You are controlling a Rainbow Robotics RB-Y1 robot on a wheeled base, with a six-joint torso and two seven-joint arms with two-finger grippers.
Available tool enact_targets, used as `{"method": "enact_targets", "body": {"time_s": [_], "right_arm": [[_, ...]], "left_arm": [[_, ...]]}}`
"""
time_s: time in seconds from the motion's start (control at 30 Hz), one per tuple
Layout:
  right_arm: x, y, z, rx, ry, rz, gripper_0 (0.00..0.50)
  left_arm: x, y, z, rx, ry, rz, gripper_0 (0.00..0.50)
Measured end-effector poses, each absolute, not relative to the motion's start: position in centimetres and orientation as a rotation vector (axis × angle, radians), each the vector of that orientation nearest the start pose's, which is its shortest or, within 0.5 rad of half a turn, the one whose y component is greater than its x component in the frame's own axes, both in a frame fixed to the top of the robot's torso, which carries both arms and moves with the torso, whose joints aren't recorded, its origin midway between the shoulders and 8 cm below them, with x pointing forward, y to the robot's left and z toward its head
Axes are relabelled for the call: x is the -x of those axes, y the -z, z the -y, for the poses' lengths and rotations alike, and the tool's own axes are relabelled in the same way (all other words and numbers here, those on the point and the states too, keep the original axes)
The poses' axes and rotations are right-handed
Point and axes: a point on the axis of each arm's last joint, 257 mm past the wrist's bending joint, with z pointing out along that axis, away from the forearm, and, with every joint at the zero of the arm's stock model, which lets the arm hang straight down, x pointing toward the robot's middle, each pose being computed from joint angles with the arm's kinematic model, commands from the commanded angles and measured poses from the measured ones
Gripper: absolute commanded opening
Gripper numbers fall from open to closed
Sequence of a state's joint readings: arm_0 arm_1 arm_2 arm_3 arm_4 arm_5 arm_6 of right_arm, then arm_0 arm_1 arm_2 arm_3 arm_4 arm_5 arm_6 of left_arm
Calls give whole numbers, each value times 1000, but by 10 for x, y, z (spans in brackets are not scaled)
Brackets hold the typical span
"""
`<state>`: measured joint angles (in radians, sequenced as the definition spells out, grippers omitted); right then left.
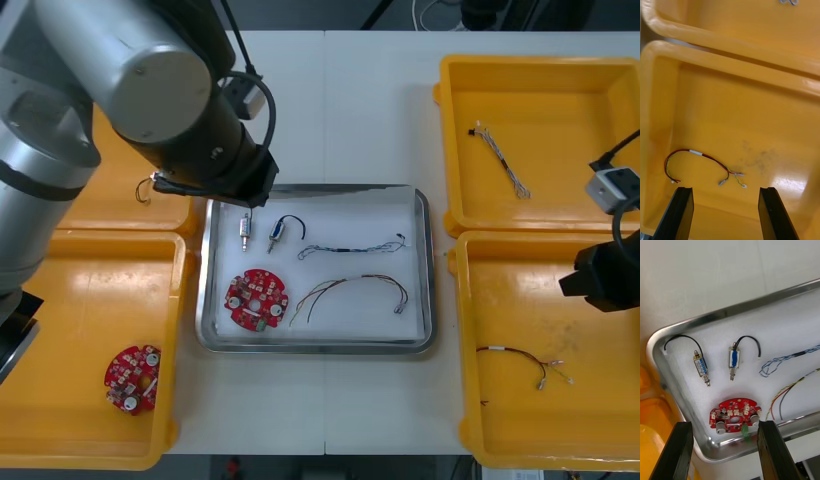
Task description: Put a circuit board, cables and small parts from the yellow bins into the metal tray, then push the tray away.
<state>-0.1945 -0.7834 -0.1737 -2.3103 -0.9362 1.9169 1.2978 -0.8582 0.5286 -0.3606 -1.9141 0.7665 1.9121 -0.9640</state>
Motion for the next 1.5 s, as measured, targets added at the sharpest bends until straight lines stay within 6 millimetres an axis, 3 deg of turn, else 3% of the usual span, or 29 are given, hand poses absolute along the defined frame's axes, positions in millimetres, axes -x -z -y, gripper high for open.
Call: {"method": "enact_targets", "body": {"time_s": [0.13,0.3,0.63,0.9,1.17,1.37,1.5], "right_arm": [[-369,162,269,506,-25,-2651,500],[-372,161,222,747,1,-2612,500],[-356,184,153,1190,132,-2530,500],[-348,196,96,1371,135,-2450,500],[-349,222,38,1588,146,-2263,500],[-348,247,1,1681,132,-2169,500],[-341,270,-13,1733,124,-2140,500]], "left_arm": [[-458,99,-127,-320,206,-2583,500],[-452,89,-169,-237,237,-2546,500],[-434,98,-282,-363,47,-2516,500],[-412,111,-350,-158,6,-2562,500],[-383,144,-390,-32,-36,-2642,500],[-361,172,-401,4,-49,-2716,500],[-353,180,-404,15,-52,-2739,500]]}}
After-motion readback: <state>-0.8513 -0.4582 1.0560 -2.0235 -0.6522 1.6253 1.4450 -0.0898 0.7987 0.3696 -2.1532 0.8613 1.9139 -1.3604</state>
